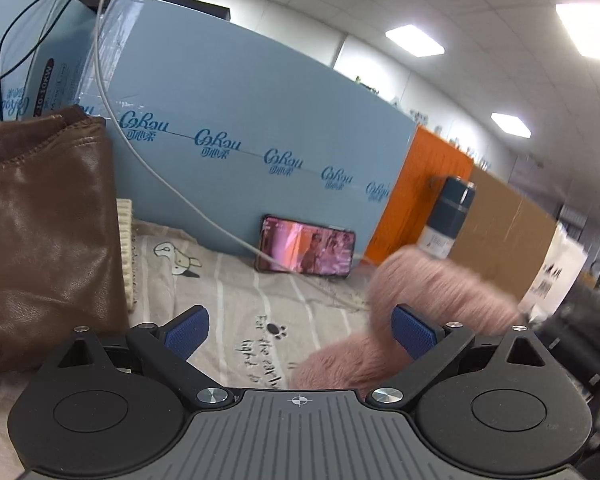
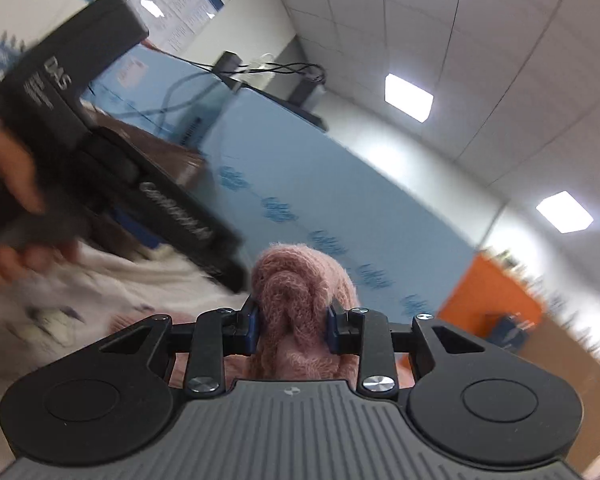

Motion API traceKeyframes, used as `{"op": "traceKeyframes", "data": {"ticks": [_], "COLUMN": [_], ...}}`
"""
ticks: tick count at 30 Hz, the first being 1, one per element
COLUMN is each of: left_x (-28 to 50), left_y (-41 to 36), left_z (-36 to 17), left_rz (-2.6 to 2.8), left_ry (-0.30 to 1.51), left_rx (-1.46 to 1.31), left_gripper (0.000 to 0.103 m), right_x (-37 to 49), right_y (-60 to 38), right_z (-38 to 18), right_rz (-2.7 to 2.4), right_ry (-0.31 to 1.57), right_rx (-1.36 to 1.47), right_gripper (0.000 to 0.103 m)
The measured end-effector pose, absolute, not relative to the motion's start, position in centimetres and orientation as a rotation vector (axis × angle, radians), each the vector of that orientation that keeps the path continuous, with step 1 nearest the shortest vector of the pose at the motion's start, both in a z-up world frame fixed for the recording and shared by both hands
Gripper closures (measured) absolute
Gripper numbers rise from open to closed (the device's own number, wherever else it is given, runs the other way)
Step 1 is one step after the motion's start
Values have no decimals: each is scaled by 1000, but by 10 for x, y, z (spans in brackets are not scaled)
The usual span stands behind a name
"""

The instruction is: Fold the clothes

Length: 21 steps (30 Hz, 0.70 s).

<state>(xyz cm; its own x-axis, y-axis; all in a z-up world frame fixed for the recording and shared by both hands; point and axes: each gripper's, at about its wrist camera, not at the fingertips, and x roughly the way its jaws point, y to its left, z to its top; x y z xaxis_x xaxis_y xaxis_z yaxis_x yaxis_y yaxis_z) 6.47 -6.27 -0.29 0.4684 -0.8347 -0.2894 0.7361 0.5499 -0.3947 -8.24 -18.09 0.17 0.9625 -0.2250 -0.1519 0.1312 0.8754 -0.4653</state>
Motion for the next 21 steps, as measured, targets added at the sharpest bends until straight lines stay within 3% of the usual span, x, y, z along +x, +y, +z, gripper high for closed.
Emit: {"op": "traceKeyframes", "data": {"ticks": [6, 8, 11, 21], "left_x": [81, 84, 82, 72], "left_y": [-53, -56, -62, -80], "left_z": [-9, -12, -15, -24], "left_rz": [-1108, -1159, -1217, -1257], "left_ry": [591, 630, 660, 732], "left_rx": [-453, -493, -516, -484], "left_gripper": [3, 3, 3, 5], "right_x": [-80, -80, -86, -130], "right_y": [-202, -210, -222, -316], "right_z": [-2, -3, 3, 24], "right_rz": [9, 91, 213, 253], "right_ry": [286, 295, 272, 69], "right_rx": [-148, -43, 120, 570], "right_gripper": [58, 38, 27, 11]}}
